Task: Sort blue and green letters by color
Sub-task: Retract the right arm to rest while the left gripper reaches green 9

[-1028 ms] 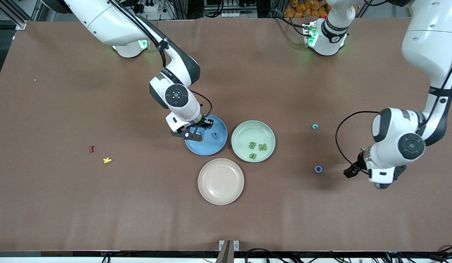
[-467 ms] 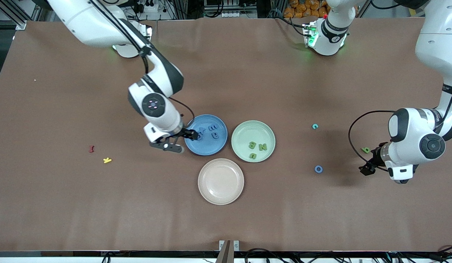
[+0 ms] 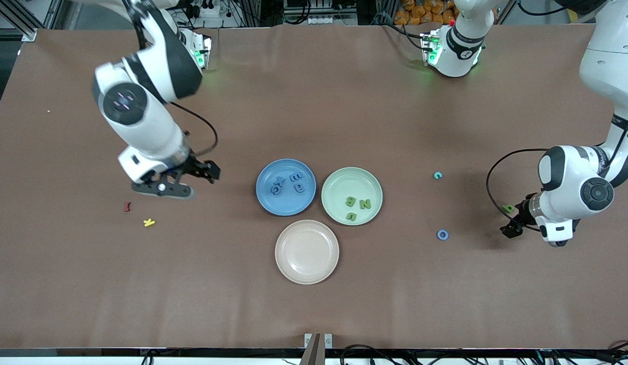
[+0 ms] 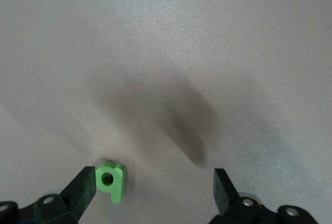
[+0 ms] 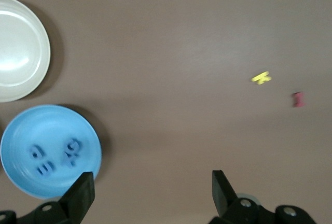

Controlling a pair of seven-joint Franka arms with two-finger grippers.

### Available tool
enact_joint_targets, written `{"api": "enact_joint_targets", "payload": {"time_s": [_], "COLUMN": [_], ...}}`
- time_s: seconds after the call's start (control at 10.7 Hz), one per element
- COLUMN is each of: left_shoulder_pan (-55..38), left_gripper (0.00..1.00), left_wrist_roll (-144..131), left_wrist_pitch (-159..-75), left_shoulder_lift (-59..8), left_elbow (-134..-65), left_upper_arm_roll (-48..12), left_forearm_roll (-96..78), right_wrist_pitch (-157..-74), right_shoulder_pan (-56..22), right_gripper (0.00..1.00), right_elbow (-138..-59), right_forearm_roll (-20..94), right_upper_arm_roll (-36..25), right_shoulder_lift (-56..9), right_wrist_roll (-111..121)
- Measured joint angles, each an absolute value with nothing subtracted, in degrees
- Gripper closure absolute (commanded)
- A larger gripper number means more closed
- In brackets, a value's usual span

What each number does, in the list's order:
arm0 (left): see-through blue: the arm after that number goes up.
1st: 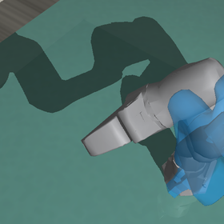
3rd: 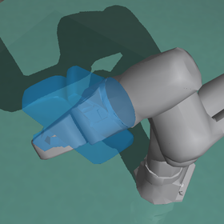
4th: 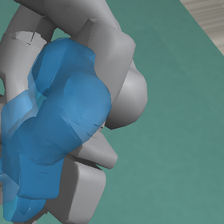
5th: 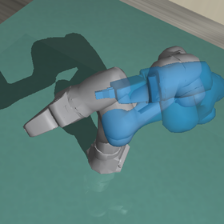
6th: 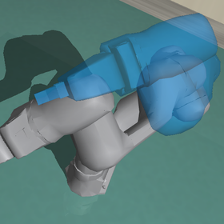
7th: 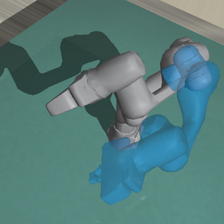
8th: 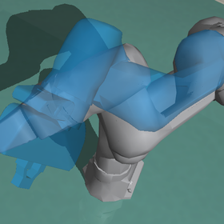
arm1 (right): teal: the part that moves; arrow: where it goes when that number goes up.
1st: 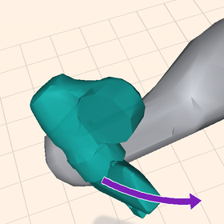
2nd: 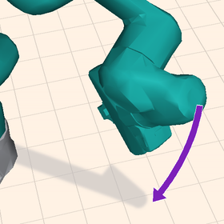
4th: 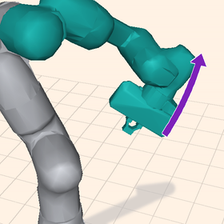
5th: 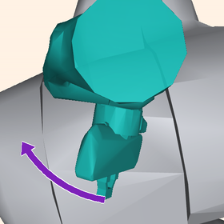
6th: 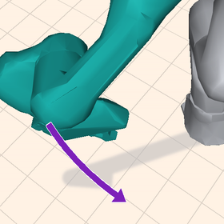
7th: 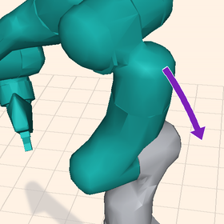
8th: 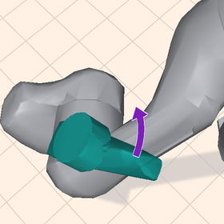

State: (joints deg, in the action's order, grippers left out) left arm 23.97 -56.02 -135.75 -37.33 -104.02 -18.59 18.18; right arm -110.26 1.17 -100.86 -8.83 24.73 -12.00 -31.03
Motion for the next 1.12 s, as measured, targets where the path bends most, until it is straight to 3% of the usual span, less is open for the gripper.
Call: {"api": "enact_joint_targets", "payload": {"time_s": [0.37,0.65,1.12], "left_shoulder_pan": [24.8,25.2,27.7], "left_gripper": [0.0,0.0,0.0], "left_wrist_roll": [-56.0,-56.0,-56.0], "left_wrist_pitch": [-139.8,-141.3,-144.0], "left_shoulder_lift": [-36.2,-34.9,-34.2], "left_elbow": [-108.3,-110.7,-113.6], "left_upper_arm_roll": [-18.5,-18.3,-18.2], "left_forearm_roll": [18.2,18.3,19.9], "right_wrist_pitch": [-100.3,-94.1,-92.9], "right_shoulder_pan": [2.6,2.7,2.6], "right_gripper": [0.0,0.0,0.0], "right_elbow": [-97.7,-91.7,-91.0], "right_forearm_roll": [-4.6,-1.3,2.2], "right_upper_arm_roll": [17.8,14.0,11.5], "right_shoulder_lift": [-3.1,-2.1,-0.5], "right_wrist_roll": [-14.6,-7.1,-3.5]}}
